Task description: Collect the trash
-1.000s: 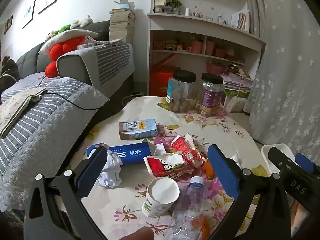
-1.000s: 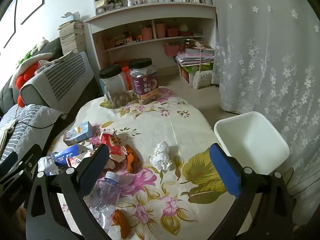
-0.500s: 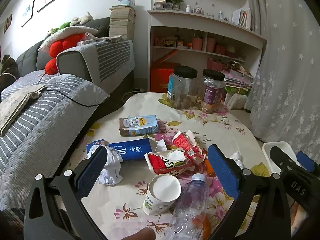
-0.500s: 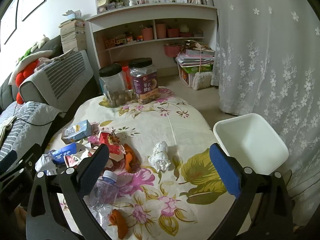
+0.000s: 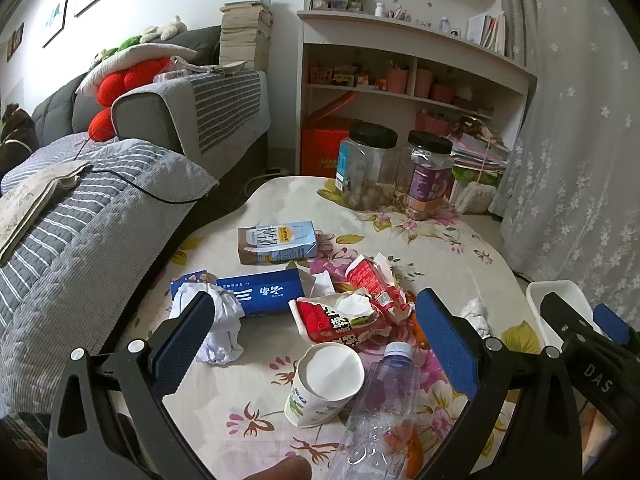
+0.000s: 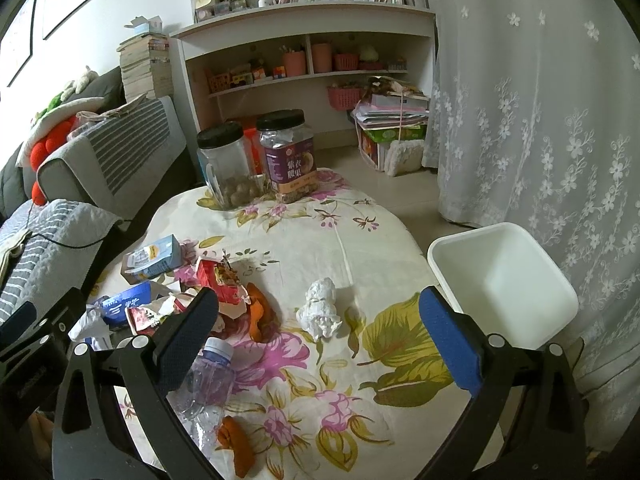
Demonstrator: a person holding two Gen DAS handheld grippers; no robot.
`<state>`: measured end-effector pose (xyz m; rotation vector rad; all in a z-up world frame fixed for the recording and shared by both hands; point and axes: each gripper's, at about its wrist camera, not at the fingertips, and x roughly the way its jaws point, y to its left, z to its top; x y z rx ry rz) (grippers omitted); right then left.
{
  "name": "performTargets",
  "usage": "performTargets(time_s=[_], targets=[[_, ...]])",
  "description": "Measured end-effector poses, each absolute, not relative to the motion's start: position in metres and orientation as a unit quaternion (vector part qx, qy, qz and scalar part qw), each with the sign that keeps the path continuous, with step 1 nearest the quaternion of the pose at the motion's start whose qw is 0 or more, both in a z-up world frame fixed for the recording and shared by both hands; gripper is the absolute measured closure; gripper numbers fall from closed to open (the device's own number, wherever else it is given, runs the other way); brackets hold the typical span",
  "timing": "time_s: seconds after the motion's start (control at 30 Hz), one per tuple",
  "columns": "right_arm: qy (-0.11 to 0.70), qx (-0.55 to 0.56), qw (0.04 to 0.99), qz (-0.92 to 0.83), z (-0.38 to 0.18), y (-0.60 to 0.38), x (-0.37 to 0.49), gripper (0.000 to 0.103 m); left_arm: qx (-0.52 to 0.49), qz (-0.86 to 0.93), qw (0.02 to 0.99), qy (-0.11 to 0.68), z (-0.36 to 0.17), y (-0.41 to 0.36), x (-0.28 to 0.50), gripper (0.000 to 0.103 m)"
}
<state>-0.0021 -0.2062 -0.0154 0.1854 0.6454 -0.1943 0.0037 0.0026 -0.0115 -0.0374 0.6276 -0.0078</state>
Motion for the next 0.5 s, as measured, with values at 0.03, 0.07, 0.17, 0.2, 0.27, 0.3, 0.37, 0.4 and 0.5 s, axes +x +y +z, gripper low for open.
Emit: performTargets(time_s=[0.03,0.07,0.17,0.2,0.27,0.3,0.37,0.4,0.5], targets=[[0.316,0.089,0.940,-0.096,-0.0155,-0.2053,-0.0019,0.007,-0.018,-0.003,0.951,0.310,-0.0123,0.0024,0.0044,0.006],[0.315,0.089,0.940,-0.096,-0.0152,-0.2046,-0.0013,0.007,-0.018,-0.003,0.950,0.311,-0.0132,0.0025,0.0046,0.006],[0.316,0.088,0.940,-0.096,-0.0161,-0.2057,-0.0012,0.007,-0.019,-0.002,0.949,0.314,-0.0144,0.0030,0.0061,0.006],[0.317,0.089,0.940,-0.096,-0.0162,-0.2059,-0.0010,0.007,-0.019,-0.001,0.949,0.314,-0.0146,0.0029,0.0061,0.006],[0.316,0.089,0.940,-0.096,-0.0156,-0.2049,-0.0004,0.007,-0.019,-0.001,0.949,0.314,-0.0149,0.0031,0.0061,0.006],[0.316,0.089,0.939,-0.096,-0.0161,-0.2058,-0.0006,0.007,-0.019,-0.001,0.949,0.314,-0.0151,0.0032,0.0061,0.006],[0.316,0.089,0.940,-0.096,-0.0167,-0.2046,-0.0010,0.007,-0.019,-0.002,0.949,0.315,-0.0152,0.0032,0.0063,0.006],[0.316,0.088,0.940,-0.096,-0.0171,-0.2047,-0.0012,0.007,-0.019,-0.002,0.949,0.315,-0.0151,0.0032,0.0062,0.006],[0.318,0.088,0.939,-0.096,-0.0177,-0.2052,-0.0011,0.007,-0.020,-0.002,0.949,0.316,-0.0160,0.0035,0.0063,0.006]])
